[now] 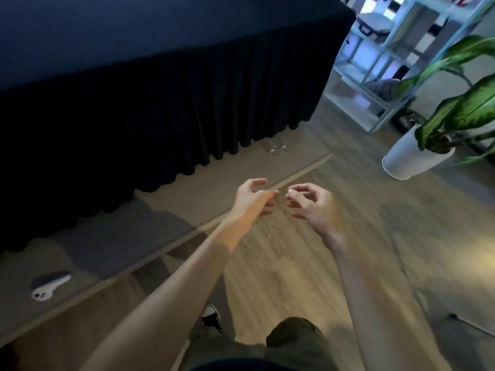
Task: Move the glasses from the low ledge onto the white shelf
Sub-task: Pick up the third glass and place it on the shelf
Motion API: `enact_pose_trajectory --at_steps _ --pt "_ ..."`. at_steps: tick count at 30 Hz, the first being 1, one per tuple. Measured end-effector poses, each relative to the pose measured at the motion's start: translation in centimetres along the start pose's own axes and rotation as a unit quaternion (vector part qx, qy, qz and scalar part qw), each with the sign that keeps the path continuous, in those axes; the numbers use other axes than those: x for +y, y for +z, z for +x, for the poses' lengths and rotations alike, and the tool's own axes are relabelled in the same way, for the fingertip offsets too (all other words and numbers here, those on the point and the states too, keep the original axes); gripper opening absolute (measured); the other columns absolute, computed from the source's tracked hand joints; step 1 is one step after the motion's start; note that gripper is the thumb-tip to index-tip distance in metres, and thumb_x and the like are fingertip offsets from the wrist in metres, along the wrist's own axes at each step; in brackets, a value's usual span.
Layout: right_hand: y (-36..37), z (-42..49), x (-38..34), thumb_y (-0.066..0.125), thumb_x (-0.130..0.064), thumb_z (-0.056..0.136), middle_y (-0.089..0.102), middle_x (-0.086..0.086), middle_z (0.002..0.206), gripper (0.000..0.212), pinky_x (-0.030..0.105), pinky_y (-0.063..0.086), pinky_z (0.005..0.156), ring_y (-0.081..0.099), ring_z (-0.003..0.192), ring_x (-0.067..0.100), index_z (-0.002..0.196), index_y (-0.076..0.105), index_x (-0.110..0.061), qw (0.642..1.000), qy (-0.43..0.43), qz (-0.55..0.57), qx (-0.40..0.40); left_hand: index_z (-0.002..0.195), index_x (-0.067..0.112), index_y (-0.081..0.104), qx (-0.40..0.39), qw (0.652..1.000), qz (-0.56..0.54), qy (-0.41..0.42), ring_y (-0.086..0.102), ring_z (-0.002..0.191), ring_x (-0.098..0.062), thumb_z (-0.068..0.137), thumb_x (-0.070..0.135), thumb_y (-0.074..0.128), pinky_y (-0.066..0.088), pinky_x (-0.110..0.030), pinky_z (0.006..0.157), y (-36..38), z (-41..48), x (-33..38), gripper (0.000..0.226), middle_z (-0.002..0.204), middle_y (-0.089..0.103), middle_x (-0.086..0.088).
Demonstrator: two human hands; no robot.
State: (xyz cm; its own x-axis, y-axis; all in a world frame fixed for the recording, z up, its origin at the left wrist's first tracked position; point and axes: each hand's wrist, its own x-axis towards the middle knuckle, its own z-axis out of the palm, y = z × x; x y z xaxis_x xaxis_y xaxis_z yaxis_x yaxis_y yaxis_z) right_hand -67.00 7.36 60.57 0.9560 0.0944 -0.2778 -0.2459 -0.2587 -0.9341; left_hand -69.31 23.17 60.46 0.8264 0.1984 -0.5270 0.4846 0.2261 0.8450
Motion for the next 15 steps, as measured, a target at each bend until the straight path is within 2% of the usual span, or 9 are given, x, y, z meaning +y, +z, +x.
enact_pose_trajectory --at_steps 3,6,7,9,10,13,15 --pt "-1.3 3.7 -0.3 0.073 -0.013 0.093 0.075 0.004 0.085 0.005 0.028 0.062 0.063 0.074 0.077 0.012 0.093 0.074 -0.018 1.000 0.008 0.015 0.013 0.119 0.012 0.065 -0.025 0.998 0.055 0.011 0.070 0.083 -0.011 0.087 -0.002 0.069 0.057 -0.024 0.075 1.8 4.2 1.2 0.035 0.091 0.075 -0.001" --pt "-2.5 8.1 -0.6 0.074 -0.014 0.093 0.075 0.003 0.088 0.004 0.028 0.063 0.063 0.075 0.077 0.010 0.096 0.074 -0.017 0.999 0.017 0.022 0.019 0.114 0.010 0.070 -0.033 0.995 0.090 0.015 0.073 0.077 0.000 0.086 -0.004 0.069 0.056 -0.020 0.081 3.7 8.4 2.8 0.032 0.093 0.073 -0.002" --pt "-3.0 9.8 -0.5 0.074 -0.015 0.093 0.075 0.004 0.090 0.004 0.027 0.063 0.063 0.075 0.076 0.010 0.096 0.074 -0.017 0.999 0.019 0.024 0.021 0.116 0.009 0.069 -0.029 0.995 0.098 0.014 0.073 0.080 0.000 0.085 -0.003 0.071 0.057 -0.022 0.081 4.6 9.9 3.2 0.033 0.098 0.073 -0.005" --pt "-4.3 13.5 -0.4 0.074 -0.015 0.093 0.075 0.006 0.091 0.004 0.026 0.062 0.061 0.074 0.075 0.012 0.095 0.073 -0.018 0.999 0.019 0.032 0.019 0.124 0.010 0.064 -0.024 0.996 0.084 0.000 0.074 0.093 -0.015 0.085 -0.001 0.071 0.061 -0.035 0.083 6.5 13.0 4.3 0.041 0.110 0.072 -0.011" --pt "-5.0 15.5 -0.4 0.073 -0.014 0.093 0.075 0.007 0.091 0.004 0.026 0.061 0.061 0.074 0.075 0.013 0.095 0.073 -0.018 0.999 0.018 0.037 0.014 0.127 0.011 0.061 -0.025 0.997 0.068 -0.009 0.074 0.093 -0.020 0.086 0.001 0.072 0.062 -0.036 0.078 7.6 14.6 4.8 0.043 0.112 0.072 -0.013" --pt "-7.5 22.0 -0.1 0.074 -0.013 0.092 0.073 0.004 0.089 0.005 0.037 0.062 0.071 0.070 0.081 0.014 0.095 0.074 -0.017 0.999 0.024 0.030 -0.007 0.124 0.013 0.062 0.015 0.997 0.066 -0.023 0.070 0.079 -0.016 0.090 0.015 0.072 0.058 -0.023 0.059 11.2 19.7 6.4 0.035 0.106 0.074 -0.008" --pt "-9.5 26.2 -0.1 0.075 -0.011 0.090 0.073 0.001 0.089 0.008 0.042 0.062 0.082 0.070 0.087 0.016 0.095 0.075 -0.015 0.999 0.029 0.018 -0.019 0.116 0.012 0.072 0.057 0.993 0.099 -0.027 0.064 0.080 -0.013 0.092 0.022 0.070 0.051 -0.021 0.059 13.8 23.3 7.2 0.027 0.101 0.075 -0.003"
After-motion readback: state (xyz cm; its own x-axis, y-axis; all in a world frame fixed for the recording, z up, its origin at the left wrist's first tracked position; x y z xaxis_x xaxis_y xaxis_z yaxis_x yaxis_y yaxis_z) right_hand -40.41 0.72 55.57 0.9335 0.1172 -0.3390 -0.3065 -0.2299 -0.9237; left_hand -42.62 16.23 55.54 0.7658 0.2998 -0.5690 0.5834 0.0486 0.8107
